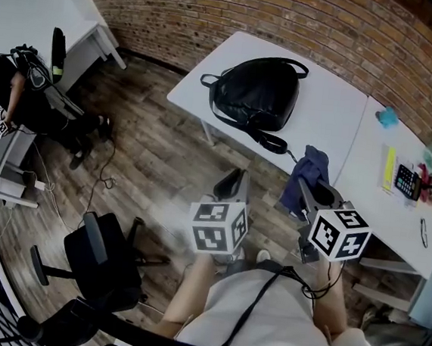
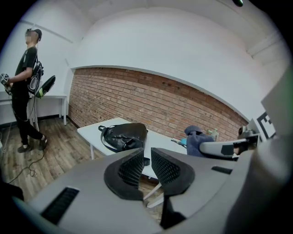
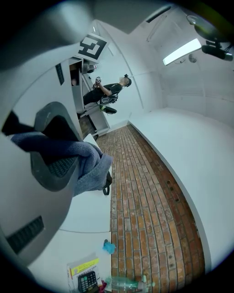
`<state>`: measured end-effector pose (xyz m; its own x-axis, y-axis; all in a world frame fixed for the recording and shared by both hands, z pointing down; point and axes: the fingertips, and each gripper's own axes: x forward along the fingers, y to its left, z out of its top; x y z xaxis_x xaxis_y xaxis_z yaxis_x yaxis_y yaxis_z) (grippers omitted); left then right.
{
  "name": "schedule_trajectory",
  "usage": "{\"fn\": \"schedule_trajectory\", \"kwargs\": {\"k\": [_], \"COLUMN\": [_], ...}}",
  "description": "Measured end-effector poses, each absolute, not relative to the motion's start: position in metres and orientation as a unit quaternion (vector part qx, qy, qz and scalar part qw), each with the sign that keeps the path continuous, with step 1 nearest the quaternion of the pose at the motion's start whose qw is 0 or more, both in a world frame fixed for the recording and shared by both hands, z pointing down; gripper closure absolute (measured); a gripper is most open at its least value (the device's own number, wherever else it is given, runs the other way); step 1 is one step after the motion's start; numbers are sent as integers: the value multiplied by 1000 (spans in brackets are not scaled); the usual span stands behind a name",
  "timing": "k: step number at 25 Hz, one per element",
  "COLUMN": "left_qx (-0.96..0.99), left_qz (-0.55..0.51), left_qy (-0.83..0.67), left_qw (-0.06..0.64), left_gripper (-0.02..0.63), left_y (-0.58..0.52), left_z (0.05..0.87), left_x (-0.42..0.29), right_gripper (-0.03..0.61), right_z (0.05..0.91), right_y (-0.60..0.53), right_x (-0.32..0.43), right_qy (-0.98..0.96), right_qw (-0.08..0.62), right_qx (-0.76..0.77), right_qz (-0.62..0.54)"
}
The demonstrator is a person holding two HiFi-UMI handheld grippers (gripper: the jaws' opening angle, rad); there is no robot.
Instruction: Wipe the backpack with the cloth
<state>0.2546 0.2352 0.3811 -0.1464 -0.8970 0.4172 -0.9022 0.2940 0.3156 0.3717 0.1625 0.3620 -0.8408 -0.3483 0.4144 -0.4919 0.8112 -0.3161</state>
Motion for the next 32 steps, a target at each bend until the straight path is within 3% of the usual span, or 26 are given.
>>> {"fn": "schedule_trajectory", "kwargs": {"k": [15,32], "left_qx": [573,560], "left_qz": [-17,-2], "left_qy": [-762,-767], "left_qw": [300,313], "left_gripper": [563,563], "left_y": [241,116], "left_z": [412,414], "left_x": [195,88], "right_gripper": [541,541], "right_z": [380,395], "right_y": [143,22], "right_x": [319,220], "right_qy": [-931,-929], "right_qw": [185,190], "right_qx": [241,216], "right_qz": [203,233]}}
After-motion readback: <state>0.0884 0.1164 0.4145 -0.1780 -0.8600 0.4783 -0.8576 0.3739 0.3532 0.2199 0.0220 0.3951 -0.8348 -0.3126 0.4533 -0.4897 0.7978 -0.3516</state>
